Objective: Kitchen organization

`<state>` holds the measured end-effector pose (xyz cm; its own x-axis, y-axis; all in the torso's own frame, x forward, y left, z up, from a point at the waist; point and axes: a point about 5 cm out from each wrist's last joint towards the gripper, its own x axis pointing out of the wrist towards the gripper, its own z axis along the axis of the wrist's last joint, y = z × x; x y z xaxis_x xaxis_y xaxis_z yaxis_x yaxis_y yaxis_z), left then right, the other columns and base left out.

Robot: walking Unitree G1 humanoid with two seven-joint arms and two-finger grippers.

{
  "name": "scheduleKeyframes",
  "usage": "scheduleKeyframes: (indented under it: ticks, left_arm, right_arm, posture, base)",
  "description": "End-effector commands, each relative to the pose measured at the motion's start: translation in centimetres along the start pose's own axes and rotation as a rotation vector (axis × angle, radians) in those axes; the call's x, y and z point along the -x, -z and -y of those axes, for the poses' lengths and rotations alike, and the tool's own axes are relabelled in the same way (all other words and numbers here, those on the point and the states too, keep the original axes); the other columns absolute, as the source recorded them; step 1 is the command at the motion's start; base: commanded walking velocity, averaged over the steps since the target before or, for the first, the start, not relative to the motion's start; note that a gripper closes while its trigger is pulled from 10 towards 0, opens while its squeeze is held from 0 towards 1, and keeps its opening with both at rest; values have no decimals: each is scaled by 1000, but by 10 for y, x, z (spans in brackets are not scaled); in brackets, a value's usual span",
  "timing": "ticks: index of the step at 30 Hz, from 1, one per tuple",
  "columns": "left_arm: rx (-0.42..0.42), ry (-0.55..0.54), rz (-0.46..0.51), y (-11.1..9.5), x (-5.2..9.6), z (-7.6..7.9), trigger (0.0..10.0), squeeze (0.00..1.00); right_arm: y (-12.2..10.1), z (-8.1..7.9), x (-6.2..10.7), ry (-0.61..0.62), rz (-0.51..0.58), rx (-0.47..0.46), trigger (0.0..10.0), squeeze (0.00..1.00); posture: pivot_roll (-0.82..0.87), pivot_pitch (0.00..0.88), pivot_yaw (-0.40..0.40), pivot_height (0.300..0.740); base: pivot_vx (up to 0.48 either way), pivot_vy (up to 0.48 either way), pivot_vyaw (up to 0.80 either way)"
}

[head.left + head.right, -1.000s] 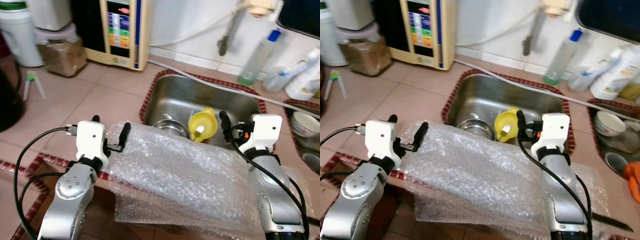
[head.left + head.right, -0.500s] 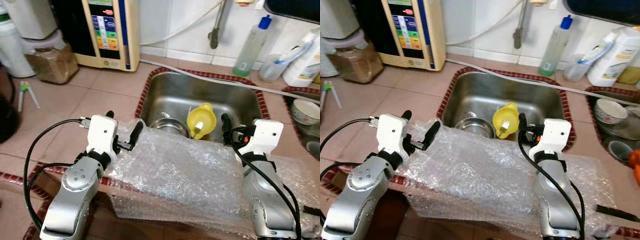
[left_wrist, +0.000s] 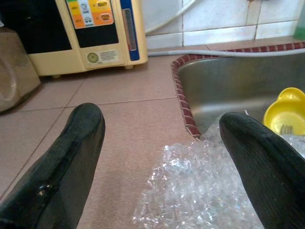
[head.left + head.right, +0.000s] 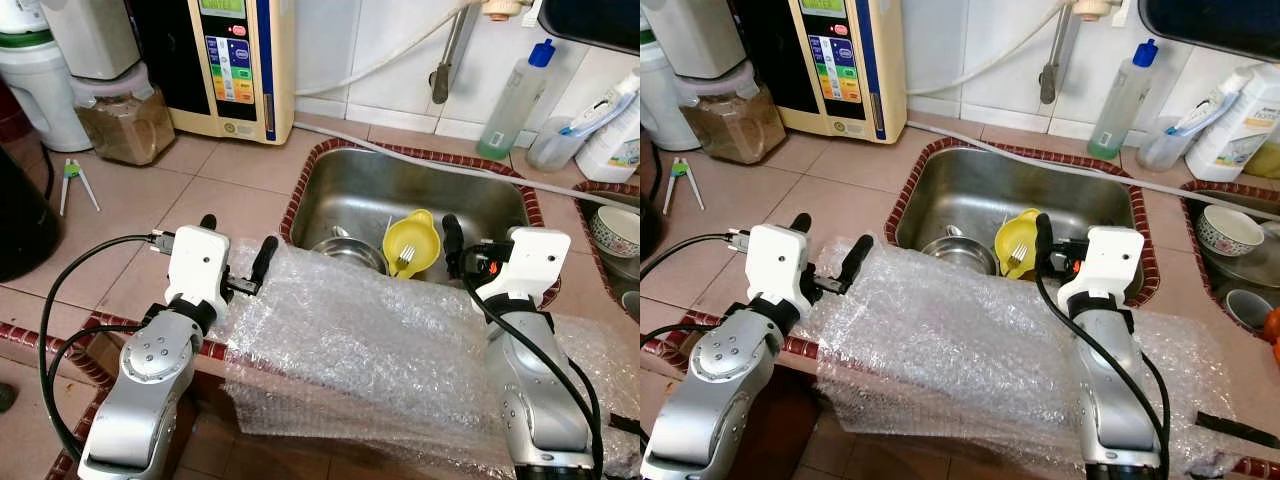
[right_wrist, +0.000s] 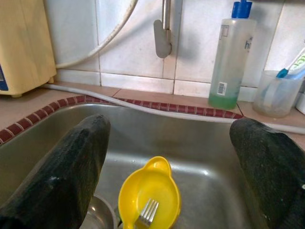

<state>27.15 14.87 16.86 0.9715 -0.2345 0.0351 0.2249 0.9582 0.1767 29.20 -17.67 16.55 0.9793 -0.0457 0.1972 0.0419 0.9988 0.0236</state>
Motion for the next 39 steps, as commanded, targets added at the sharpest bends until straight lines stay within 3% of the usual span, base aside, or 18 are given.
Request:
scheduleKeyframes:
  ticks: [1, 7, 39]
  left_arm:
    - [-17, -8, 24, -5, -1, 0, 10000, 0]
    - [-20, -15, 26, -7, -3, 1, 10000, 0]
    - [-14, -1, 17, -7, -7, 4, 10000, 0]
  right_arm:
    - [-6, 2, -3, 7, 20, -5, 10000, 937]
    - [-8, -1, -4, 5, 25, -13, 10000, 941]
    - [-5, 3, -7, 32, 16, -31, 10000, 941]
  posture:
    - [117, 104, -42, 740]
    - [114, 101, -40, 740]
    - [110, 101, -36, 740]
  base:
    - [0, 0, 0]
    - [0, 0, 0]
    - [-277, 0, 0]
